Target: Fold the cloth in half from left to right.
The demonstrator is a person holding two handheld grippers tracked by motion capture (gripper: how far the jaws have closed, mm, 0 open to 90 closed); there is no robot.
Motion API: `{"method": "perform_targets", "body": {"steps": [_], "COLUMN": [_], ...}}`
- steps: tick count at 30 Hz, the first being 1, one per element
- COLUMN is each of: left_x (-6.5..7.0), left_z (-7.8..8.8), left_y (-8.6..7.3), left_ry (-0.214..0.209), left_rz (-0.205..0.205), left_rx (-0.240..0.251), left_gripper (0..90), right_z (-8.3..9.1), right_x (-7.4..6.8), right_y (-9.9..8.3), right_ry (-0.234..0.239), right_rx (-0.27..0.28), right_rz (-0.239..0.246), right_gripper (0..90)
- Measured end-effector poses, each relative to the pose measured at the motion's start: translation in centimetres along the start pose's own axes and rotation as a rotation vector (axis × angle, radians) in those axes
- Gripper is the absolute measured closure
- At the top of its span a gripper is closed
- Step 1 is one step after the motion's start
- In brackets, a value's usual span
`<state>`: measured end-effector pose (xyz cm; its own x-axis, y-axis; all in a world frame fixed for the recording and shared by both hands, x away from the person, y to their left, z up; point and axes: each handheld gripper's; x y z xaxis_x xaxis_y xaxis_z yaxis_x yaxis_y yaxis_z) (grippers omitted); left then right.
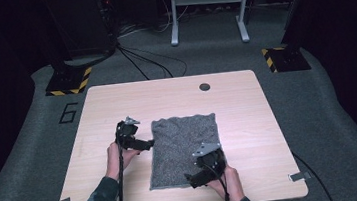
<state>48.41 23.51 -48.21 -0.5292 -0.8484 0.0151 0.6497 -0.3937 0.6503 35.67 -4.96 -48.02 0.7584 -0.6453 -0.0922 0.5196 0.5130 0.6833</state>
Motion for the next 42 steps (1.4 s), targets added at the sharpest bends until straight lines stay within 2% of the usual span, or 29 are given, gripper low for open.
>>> {"method": "perform_targets", "body": {"steps": [4,6,9,10,12,15,16,18,19,22,23,24,25,26,27,28,31,34,35,36,37,38,39,40,41,42], "left_x": [-1.0,-1.1,-1.3,-1.2,-1.1,-1.1,-1.1,-1.0,-1.1,-1.1,-1.1,-1.1,-1.0,-1.0,-1.1,-1.1,-1.4,-1.4,-1.4,-1.4,-1.3,-1.2,-1.3,-1.3,-1.3,-1.3], "left_z": [-1.2,-1.8,-2.7,-3.0,-3.6,-4.3,-4.5,-4.8,-5.0,-5.5,-5.8,-6.0,-6.2,-6.3,-6.5,-6.6,-6.6,-6.7,-6.7,-6.7,-6.7,-6.8,-6.9,-7.0,-7.0,-7.0], "left_y": [1.1,1.5,2.1,2.4,2.8,3.4,3.6,3.9,4.1,4.5,4.6,4.7,4.7,4.7,4.7,4.7,4.9,5.1,5.2,5.3,5.3,5.3,5.4,5.3,5.3,5.3], "left_ry": [-0.016,-0.004,-0.011,0.000,-0.001,0.004,0.009,0.012,0.011,0.015,0.023,0.017,0.023,0.026,0.025,0.035,0.040,0.059,0.062,0.070,0.079,0.094,0.090,0.090,0.091,0.090], "left_rz": [0.021,0.031,0.051,0.039,0.043,0.044,0.034,0.035,0.030,0.033,0.024,0.022,0.021,0.017,0.018,0.019,0.030,0.026,0.022,0.013,0.011,0.012,0.012,0.021,0.021,0.009], "left_rx": [-0.003,0.001,-0.011,-0.018,-0.030,-0.032,-0.030,-0.029,-0.034,-0.042,-0.046,-0.058,-0.056,-0.071,-0.063,-0.072,-0.059,-0.052,-0.055,-0.057,-0.060,-0.054,-0.064,-0.054,-0.057,-0.066], "left_gripper": [2.5,3.5,4.2,4.7,5.7,8.4,9.5,12.4,14.5,16.7,17.9,18.8,20.0,20.9,22.0,23.3,26.0,30.3,32.7,35.3,38.1,41.0,43.5,44.8,46.1,46.8], "right_z": [-1.1,-1.6,-2.4,-2.8,-3.4,-4.5,-4.7,-5.2,-5.4,-6.1,-6.5,-6.7,-6.9,-7.2,-7.4,-7.5,-8.2,-8.9,-9.1,-9.2,-9.4,-9.4,-9.3,-9.5,-9.4,-9.4], "right_x": [-1.5,-2.4,-3.6,-4.1,-4.8,-5.9,-6.2,-6.8,-7.0,-7.6,-7.7,-7.9,-8.1,-8.3,-8.5,-8.6,-9.1,-8.9,-9.0,-8.8,-8.8,-8.8,-8.9,-9.1,-9.0,-9.1], "right_y": [1.2,1.7,2.5,2.6,3.0,3.4,3.5,3.7,3.9,4.3,4.4,4.6,4.7,4.7,4.7,4.7,4.7,4.6,4.5,4.5,4.4,4.4,4.4,4.3,4.4,4.3], "right_ry": [0.043,0.062,0.090,0.092,0.122,0.144,0.154,0.159,0.169,0.165,0.163,0.174,0.182,0.185,0.178,0.182,0.165,0.150,0.139,0.139,0.134,0.130,0.127,0.109,0.109,0.107], "right_rx": [-0.006,0.004,-0.005,0.005,-0.022,-0.020,-0.035,-0.012,-0.028,-0.042,-0.026,-0.046,-0.062,-0.051,-0.055,-0.074,-0.065,-0.091,-0.087,-0.106,-0.107,-0.106,-0.119,-0.098,-0.111,-0.108], "right_rz": [0.041,0.055,0.090,0.093,0.103,0.121,0.124,0.148,0.150,0.139,0.150,0.156,0.157,0.167,0.169,0.177,0.183,0.177,0.147,0.167,0.154,0.160,0.167,0.160,0.192,0.194], "right_gripper": [0.0,0.0,0.0,0.0,1.1,4.9,6.7,11.6,14.0,23.3,26.9,28.7,29.1,30.5,31.2,31.9,36.1,41.0,42.7,43.9,44.7,45.0,45.5,46.3,47.1,48.0]}}
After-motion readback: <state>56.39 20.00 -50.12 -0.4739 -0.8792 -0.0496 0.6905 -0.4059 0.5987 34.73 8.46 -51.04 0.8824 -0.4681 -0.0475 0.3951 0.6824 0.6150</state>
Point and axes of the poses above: each handheld gripper's, and its own axes: z roughly backward along the jaws, y roughly out of its top, x roughly to its right, and after that the axes turned 5 degrees about y, right-handed
